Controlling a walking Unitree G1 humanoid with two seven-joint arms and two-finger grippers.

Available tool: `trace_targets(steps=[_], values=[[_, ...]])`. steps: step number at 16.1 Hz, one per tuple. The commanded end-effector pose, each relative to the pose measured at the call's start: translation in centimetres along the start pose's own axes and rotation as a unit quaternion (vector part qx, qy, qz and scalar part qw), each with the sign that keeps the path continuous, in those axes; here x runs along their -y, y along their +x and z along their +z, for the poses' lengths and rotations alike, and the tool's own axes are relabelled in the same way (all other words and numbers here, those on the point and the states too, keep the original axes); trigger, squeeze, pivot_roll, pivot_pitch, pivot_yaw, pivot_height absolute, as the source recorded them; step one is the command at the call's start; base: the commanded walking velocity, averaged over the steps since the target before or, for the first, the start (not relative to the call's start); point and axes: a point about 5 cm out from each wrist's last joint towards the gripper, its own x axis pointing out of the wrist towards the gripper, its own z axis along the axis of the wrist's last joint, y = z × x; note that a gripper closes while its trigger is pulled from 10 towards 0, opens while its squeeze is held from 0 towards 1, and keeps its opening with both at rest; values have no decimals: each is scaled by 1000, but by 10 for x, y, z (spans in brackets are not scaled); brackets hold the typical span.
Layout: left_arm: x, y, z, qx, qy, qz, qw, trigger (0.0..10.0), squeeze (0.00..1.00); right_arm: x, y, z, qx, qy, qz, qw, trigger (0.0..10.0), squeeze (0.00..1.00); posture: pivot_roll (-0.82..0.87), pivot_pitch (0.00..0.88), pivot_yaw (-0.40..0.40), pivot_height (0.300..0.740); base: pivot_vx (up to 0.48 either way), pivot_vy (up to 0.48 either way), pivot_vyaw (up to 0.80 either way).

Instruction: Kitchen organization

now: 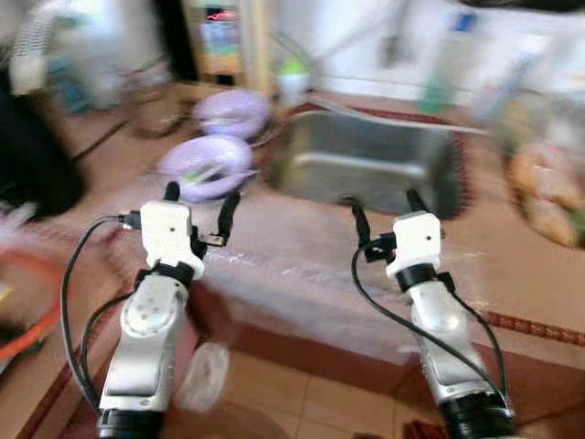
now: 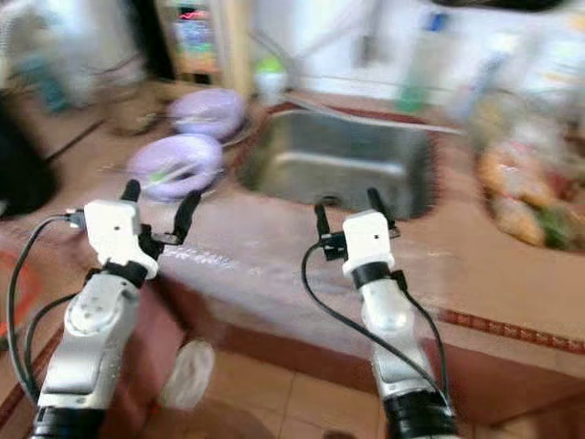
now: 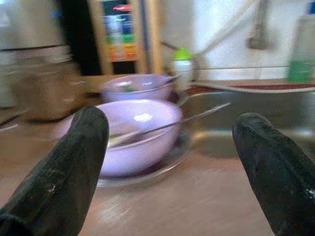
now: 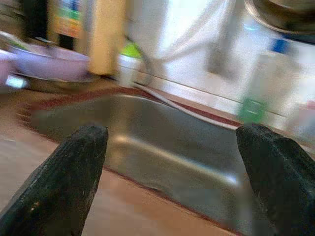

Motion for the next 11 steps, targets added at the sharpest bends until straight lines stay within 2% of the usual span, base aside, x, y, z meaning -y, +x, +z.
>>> trace_targets(steps=[1, 8, 11], values=[[-2, -1, 5, 9, 6, -1, 1000, 10000, 0, -1, 3, 3, 6, 0, 3, 1000, 10000, 0, -10, 0, 39, 740, 300, 0, 0], [-4, -10, 2, 8, 8, 15, 1000, 10000, 0, -2, 1, 1, 2, -5, 10, 1000, 10000, 0, -7, 0, 29, 740, 0, 0, 0], [-7, -8, -5, -4, -4, 17, 1000, 10000, 0, -3, 2, 1, 2, -3, 13, 1000, 10000, 0, -7, 0, 27, 740, 0, 0, 0]])
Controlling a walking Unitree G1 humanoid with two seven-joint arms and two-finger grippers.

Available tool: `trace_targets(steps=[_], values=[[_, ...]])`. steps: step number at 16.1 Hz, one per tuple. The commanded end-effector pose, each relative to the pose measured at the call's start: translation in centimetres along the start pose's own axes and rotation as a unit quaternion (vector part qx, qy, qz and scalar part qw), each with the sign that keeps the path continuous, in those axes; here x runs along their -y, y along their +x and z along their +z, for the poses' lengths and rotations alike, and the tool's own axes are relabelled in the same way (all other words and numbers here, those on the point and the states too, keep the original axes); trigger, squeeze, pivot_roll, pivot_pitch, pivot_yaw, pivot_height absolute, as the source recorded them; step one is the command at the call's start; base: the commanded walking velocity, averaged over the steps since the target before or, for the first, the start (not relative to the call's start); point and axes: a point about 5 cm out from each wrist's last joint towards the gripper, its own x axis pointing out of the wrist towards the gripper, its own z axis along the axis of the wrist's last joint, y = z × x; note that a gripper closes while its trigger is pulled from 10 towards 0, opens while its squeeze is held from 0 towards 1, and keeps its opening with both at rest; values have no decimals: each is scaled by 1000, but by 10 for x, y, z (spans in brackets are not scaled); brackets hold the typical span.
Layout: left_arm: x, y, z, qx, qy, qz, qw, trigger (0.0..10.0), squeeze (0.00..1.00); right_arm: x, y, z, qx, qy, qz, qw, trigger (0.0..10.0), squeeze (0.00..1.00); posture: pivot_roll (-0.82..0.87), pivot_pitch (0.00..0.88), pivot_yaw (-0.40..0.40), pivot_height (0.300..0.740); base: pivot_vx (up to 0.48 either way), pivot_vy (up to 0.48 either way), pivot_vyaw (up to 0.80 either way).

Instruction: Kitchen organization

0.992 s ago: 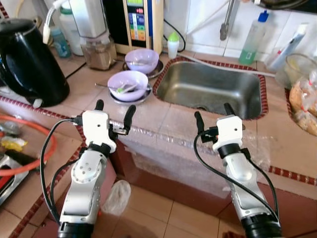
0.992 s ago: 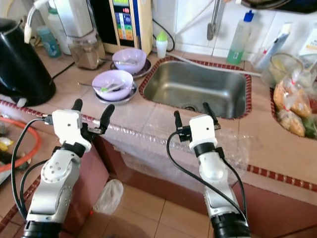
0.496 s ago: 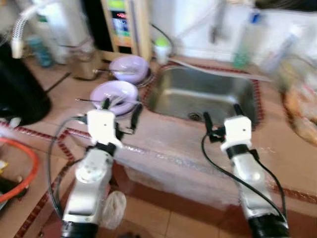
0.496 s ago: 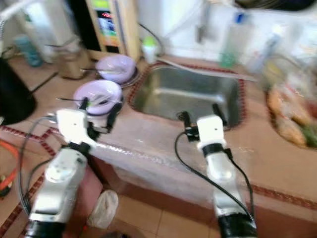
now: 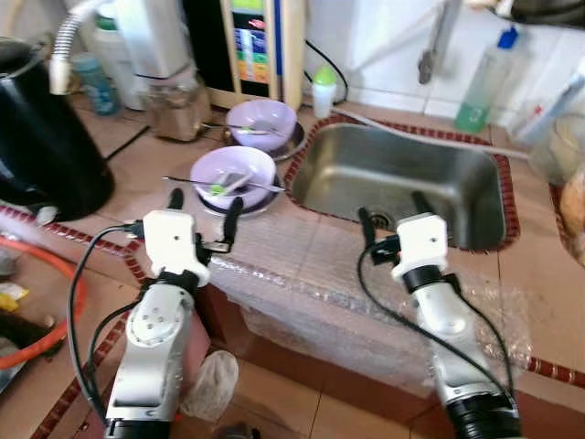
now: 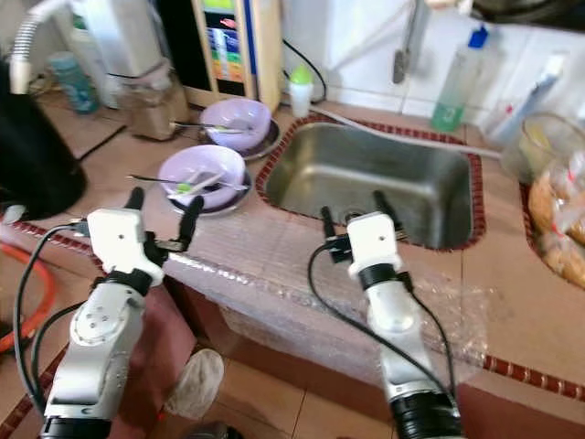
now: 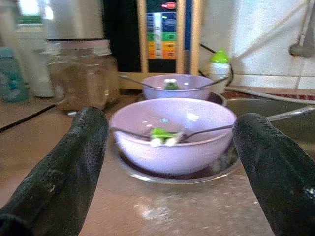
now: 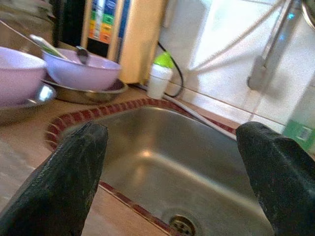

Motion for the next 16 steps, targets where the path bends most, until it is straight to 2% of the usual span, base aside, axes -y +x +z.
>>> trace_targets(steps=[1, 3, 4, 5, 11, 12, 13, 14, 15, 16], values=[[-2, 3, -1, 0, -5, 2, 1000, 10000, 0, 0, 1, 2, 3, 3, 6, 1000, 10000, 0, -8, 0, 26, 740, 0, 0, 0], [-9, 4, -6, -8, -21, 13, 1000, 10000, 0, -8, -4, 7, 7, 32, 41, 999, 10000, 0, -28, 10, 25, 740, 0, 0, 0], [-10, 9, -9, -13, -39, 5, 999, 10000, 0, -18, -10, 10, 6, 50, 81, 995, 10000, 0, -39, 22, 21, 740, 0, 0, 0], [-9, 12, -9, -13, -49, -4, 999, 10000, 0, -22, -14, 10, 2, 56, 95, 994, 10000, 0, -47, 35, 20, 740, 0, 0, 0], [-10, 35, -6, 1, -60, -28, 998, 10000, 0, -29, -27, 12, -14, 61, 148, 987, 10000, 0, -81, 70, 37, 740, 0, 0, 0], [-10, 37, -5, 7, -60, -35, 998, 9333, 0, -31, -27, 13, -13, 61, 160, 985, 10000, 0, -82, 71, 47, 740, 0, 0, 0], [-11, 39, -5, 8, -60, -38, 997, 3490, 0, -33, -27, 14, -13, 62, 169, 984, 10000, 0, -82, 72, 52, 740, 0, 0, 0], [-11, 41, -6, 8, -60, -41, 997, 745, 0, -33, -26, 15, -14, 63, 173, 983, 10000, 0, -82, 72, 55, 740, 0, 0, 0], [-10, 44, -7, 8, -60, -44, 997, 0, 0, -34, -26, 15, -17, 64, 173, 983, 10000, 0, -81, 70, 59, 740, 0, 0, 0], [-10, 45, -7, 8, -60, -45, 997, 0, 0, -34, -25, 15, -17, 65, 174, 982, 10000, 0, -81, 68, 60, 740, 0, 0, 0]])
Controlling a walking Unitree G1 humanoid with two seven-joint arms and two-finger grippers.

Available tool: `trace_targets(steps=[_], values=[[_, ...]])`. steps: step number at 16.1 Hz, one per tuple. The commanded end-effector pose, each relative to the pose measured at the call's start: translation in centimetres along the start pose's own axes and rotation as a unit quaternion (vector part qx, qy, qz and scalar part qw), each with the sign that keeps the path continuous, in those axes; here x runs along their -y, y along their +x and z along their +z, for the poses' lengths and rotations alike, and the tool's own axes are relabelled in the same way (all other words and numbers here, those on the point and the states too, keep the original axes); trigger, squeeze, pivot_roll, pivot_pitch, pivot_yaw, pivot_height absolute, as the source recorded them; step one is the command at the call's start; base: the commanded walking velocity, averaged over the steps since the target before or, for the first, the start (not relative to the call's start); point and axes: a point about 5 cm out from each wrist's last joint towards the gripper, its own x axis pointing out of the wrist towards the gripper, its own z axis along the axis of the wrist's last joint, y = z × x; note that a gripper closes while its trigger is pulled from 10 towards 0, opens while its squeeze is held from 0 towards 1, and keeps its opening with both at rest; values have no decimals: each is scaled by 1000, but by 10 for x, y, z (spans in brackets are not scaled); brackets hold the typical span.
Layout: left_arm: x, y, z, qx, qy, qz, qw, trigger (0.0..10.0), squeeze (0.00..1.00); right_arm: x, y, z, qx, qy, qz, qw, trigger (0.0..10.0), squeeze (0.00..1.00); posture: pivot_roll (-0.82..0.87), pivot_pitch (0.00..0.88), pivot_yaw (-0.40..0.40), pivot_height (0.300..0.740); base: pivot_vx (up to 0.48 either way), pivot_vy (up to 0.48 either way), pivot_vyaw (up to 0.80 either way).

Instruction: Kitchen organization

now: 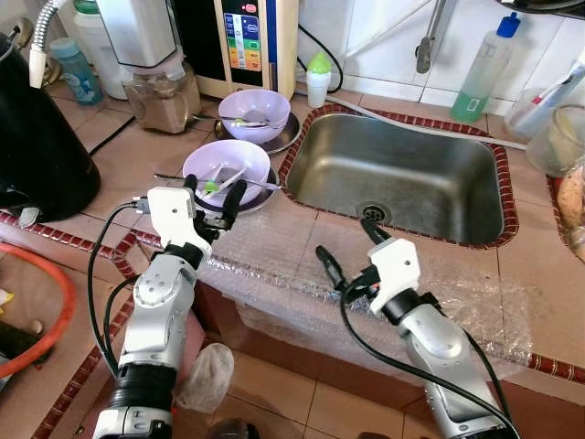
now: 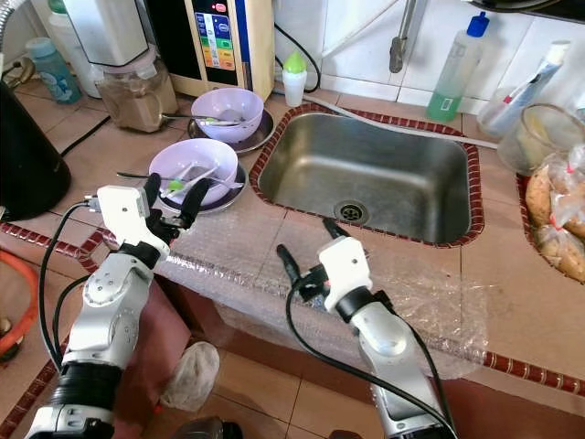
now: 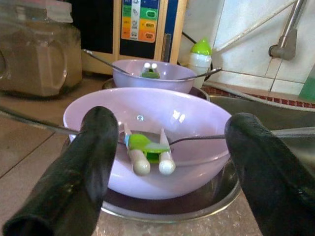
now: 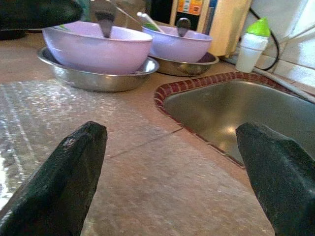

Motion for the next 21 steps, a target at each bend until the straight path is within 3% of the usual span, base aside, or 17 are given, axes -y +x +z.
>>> trace_targets(steps=[1, 5, 7, 17, 21], values=[[-3, 2, 1, 2, 7, 1, 1000, 0, 0, -1, 1, 6, 9, 1, 6, 1000, 10000, 0, -81, 68, 60, 740, 0, 0, 0], [-6, 4, -4, 2, 10, 6, 1000, 0, 0, -6, 3, 7, 11, 17, 25, 999, 10000, 0, -78, 51, 57, 740, 0, 0, 0], [-6, 6, -5, 4, 13, 8, 1000, 0, 0, -4, 6, 7, 7, 0, 21, 1000, 10000, 0, -78, 44, 55, 740, 0, 0, 0], [-8, 7, -13, -3, 20, 8, 1000, 0, 0, -14, 9, 5, -2, 39, 50, 998, 10000, 0, -73, 17, 68, 740, 0, 0, 0], [-7, 9, -14, 0, 22, 5, 1000, 0, 0, -8, 14, 4, -10, 36, 33, 999, 10000, 0, -70, 9, 67, 740, 0, 0, 0]])
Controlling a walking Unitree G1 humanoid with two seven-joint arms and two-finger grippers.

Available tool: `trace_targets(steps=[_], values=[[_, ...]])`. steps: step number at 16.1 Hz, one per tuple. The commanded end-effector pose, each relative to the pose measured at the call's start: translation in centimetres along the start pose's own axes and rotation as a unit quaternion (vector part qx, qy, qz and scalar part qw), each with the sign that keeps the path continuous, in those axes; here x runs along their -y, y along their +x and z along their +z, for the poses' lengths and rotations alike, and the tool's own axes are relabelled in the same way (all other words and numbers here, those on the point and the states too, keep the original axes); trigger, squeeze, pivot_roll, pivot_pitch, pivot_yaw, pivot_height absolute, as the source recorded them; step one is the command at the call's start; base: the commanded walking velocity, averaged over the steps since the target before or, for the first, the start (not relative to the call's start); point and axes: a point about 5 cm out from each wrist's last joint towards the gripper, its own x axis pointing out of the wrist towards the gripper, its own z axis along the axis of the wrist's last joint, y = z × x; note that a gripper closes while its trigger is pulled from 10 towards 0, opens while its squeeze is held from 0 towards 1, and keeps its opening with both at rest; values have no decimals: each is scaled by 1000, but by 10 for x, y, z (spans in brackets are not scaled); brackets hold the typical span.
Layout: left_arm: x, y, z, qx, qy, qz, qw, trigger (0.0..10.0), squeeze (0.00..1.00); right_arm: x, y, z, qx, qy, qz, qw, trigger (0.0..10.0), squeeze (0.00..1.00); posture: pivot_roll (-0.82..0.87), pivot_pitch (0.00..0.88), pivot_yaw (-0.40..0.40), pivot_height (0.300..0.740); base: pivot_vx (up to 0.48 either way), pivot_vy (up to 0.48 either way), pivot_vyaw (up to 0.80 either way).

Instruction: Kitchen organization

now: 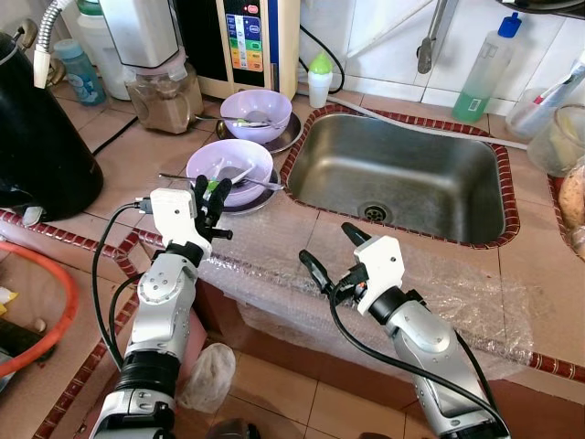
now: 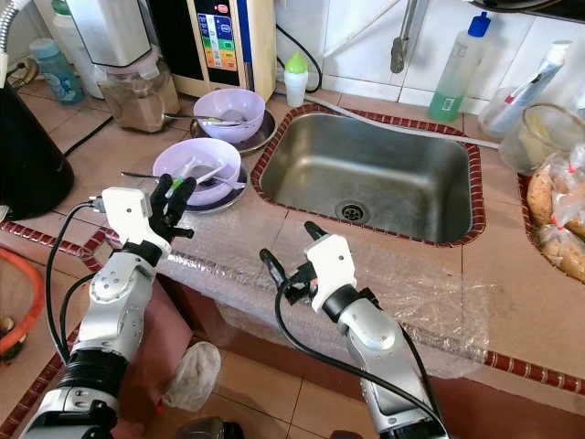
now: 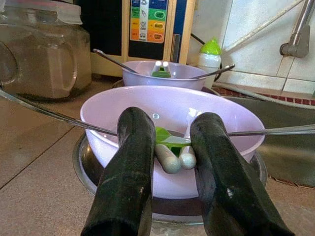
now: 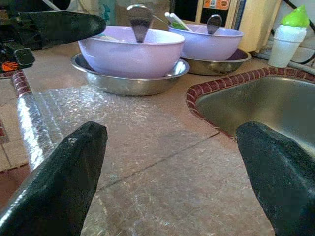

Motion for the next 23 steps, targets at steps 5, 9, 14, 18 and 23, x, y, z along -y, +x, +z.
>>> trace_targets(steps=[5, 9, 14, 18, 23], values=[[-1, 2, 10, 13, 14, -6, 1000, 0, 0, 7, 8, 3, 5, -7, -41, 999, 10000, 0, -66, 2, 72, 740, 0, 0, 0], [2, 1, 45, 80, 28, -4, 996, 0, 0, 15, 12, 4, 8, 13, -80, 997, 10000, 0, -53, 0, 63, 740, 0, 0, 0], [36, 5, 91, 138, -5, -96, 986, 0, 0, 33, 16, 18, 57, 126, -125, 983, 10000, 0, -30, 0, 43, 740, 0, 0, 0], [69, 11, 97, 122, -12, -206, 971, 0, 0, 57, 18, 42, 130, 259, -153, 945, 10000, 0, -33, 0, 54, 740, 0, 0, 0], [80, 11, 69, 70, -21, -239, 968, 0, 0, 57, 16, 54, 166, 376, -108, 905, 10000, 0, -55, 0, 64, 740, 0, 0, 0]])
